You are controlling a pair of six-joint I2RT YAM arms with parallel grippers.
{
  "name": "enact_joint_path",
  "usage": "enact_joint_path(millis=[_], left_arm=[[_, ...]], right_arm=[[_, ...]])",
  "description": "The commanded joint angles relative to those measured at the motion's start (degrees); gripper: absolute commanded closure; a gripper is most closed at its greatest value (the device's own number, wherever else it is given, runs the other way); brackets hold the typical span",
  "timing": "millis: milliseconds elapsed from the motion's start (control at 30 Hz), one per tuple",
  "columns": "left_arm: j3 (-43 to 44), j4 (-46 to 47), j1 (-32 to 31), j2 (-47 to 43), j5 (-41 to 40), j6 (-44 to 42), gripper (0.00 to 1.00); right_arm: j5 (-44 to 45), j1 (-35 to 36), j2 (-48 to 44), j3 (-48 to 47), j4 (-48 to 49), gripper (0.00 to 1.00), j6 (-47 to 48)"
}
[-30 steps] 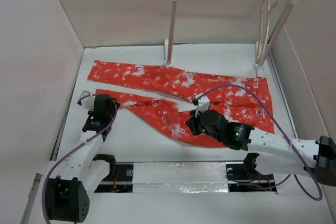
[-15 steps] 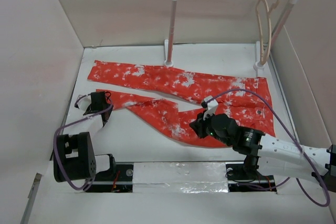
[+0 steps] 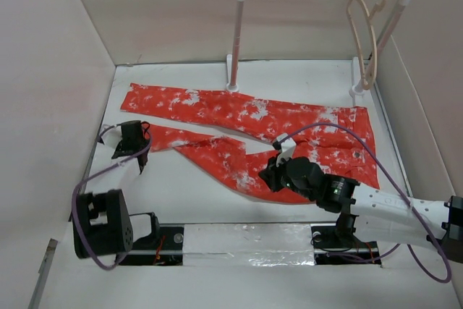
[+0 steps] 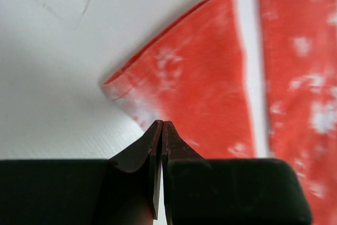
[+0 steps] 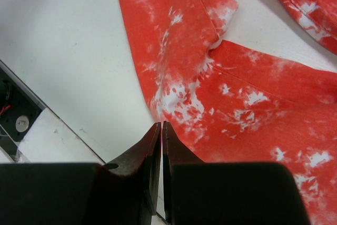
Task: Place the trousers on the hanger
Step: Flatten out the trousers at the center of the board.
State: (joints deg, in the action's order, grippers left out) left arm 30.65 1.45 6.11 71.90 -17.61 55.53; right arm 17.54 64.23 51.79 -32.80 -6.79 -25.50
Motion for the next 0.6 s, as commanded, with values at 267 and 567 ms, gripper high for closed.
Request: enact_joint_path(millis=[267, 567], left_arm=[[1.33, -3.30, 0.92, 0.42, -1.64, -1.04, 0.58], [6.07, -2.07, 0.92, 11.41, -1.20, 1.51, 0.60]], right_arm=[[-1.19, 1.16, 0.51, -0.69, 3.71, 0.90, 0.18], [-0.14, 1.69, -2.13, 1.51, 3.18, 0.90, -0.61]])
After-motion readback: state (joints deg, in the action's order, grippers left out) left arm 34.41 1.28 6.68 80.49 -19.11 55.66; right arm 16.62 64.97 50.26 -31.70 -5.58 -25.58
